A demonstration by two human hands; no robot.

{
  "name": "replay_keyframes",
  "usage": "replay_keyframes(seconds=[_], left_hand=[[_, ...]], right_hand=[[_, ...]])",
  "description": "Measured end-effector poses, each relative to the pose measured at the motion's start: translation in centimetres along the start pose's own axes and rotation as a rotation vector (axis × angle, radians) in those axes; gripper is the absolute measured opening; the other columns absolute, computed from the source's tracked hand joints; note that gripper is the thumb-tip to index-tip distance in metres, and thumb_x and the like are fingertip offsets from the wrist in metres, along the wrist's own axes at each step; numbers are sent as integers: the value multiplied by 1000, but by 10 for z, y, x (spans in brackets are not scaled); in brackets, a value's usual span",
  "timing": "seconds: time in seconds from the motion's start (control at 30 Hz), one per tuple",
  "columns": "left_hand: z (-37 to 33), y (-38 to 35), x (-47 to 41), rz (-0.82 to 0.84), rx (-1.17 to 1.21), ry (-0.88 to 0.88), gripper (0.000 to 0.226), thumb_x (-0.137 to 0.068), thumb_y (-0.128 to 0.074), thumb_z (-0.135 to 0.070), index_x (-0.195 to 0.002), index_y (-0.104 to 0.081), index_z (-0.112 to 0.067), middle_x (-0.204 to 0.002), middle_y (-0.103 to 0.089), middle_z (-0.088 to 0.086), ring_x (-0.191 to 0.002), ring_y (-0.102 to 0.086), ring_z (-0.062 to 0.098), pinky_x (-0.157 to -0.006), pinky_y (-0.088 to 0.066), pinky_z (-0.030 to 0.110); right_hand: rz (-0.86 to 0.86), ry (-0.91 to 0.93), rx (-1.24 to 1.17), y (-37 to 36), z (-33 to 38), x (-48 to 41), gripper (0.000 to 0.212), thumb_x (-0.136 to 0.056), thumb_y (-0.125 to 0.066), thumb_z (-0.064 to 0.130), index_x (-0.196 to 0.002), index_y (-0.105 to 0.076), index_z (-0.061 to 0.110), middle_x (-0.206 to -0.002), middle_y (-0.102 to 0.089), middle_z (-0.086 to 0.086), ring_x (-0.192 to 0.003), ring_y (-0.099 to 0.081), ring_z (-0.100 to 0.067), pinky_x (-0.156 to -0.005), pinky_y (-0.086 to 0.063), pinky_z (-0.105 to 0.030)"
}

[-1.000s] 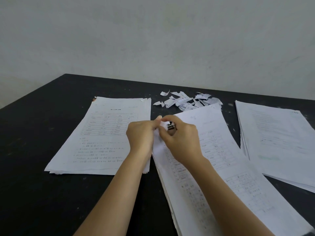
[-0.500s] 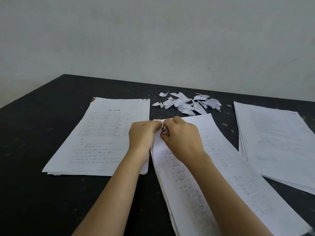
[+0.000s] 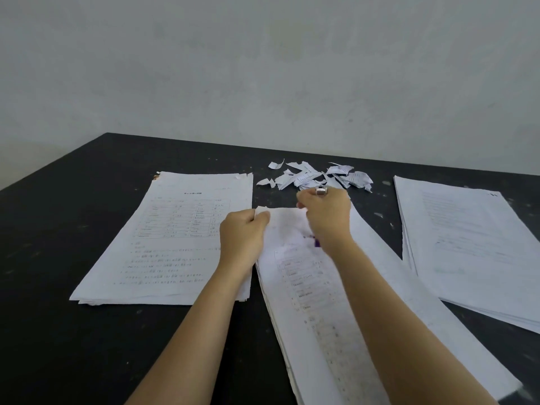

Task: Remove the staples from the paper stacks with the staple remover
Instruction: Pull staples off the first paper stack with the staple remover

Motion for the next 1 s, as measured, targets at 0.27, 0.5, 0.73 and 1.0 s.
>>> replay_keyframes(seconds=[0.27,0.5,0.73,1.0], left_hand=[[4,2,-4,-16,-145,21,43,-87,-58,-17,-51,-37,-7,-51,-35,1,-51,-32,11,-51,-23,23],[15,2,-9,54,-83,116,13,-76,-59,-4,-79,-63,8,-77,-54,9,-71,-47,18,-65,-34,32],[13,3,-9,109,-2,166,14,-80,-60,4,-89,-69,0,-93,-71,14,-91,-66,34,-89,-51,52],[8,3,-4,-40,122,85,28,-81,-63,3,-102,-71,-13,-93,-72,9,-87,-68,29,-83,-56,44]], right_hand=[[248,-379,114,-11,-7,-47,27,-81,-57,-5,-57,-48,3,-56,-47,-10,-41,-32,-16,-43,-32,-24],[273,-455,175,-13,-13,-59,23,-86,-51,-3,-63,-51,0,-60,-55,-11,-42,-38,-16,-47,-38,-26],[356,-208,122,-5,1,-48,13,-79,-64,-2,-91,-65,3,-69,-62,-10,-38,-38,-12,-39,-36,-20],[469,279,445,-14,23,-13,10,-78,-65,3,-82,-69,11,-60,-57,2,-45,-49,-4,-36,-39,-13]])
Point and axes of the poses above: each hand's wrist, its own x-axis away from the middle knuckle, its own y-axis out of the back of the hand, z = x × y, the point moved 6 cm from there along -x, towards the middle knuckle
